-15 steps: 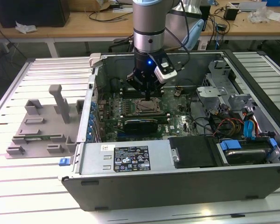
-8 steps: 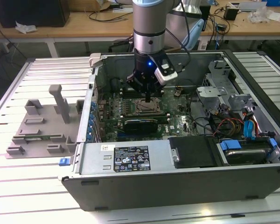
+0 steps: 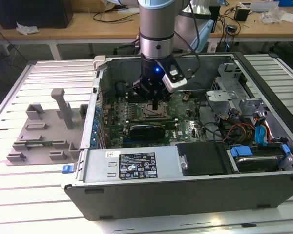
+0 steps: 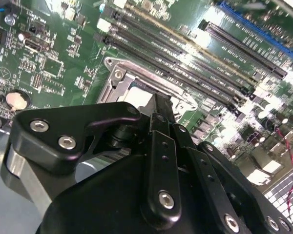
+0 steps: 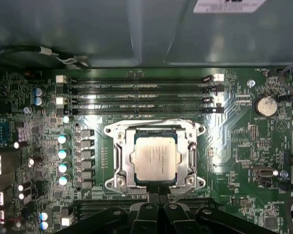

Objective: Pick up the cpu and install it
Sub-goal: 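Install the second cpu locking lever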

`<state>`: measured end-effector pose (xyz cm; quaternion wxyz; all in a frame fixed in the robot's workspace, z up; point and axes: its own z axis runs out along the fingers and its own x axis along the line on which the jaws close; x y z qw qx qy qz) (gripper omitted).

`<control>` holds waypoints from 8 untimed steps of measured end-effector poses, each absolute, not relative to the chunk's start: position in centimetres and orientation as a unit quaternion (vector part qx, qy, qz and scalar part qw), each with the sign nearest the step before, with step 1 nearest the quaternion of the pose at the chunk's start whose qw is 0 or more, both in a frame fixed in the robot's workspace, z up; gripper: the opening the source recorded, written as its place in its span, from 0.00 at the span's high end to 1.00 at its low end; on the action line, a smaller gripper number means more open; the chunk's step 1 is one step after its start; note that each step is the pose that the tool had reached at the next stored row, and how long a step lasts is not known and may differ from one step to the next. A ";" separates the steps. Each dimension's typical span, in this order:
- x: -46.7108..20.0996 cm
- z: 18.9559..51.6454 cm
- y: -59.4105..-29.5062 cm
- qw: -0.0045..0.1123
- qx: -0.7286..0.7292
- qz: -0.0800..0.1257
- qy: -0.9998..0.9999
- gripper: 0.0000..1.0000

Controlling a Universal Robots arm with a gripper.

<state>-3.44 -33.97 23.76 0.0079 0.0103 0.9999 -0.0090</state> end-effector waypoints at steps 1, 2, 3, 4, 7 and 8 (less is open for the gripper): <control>-3.4 23.8 -34.2 0.008 0.010 -0.009 1.000 0.89; -3.4 23.8 -34.4 0.008 0.010 -0.009 1.000 0.89; -3.4 23.8 -34.6 0.008 0.010 -0.009 1.000 0.89; -3.4 23.8 -34.7 0.008 0.010 -0.009 1.000 0.89; -3.4 23.8 -34.8 0.008 0.010 -0.009 1.000 0.89; -3.5 23.8 -34.8 0.008 0.010 -0.009 1.000 0.89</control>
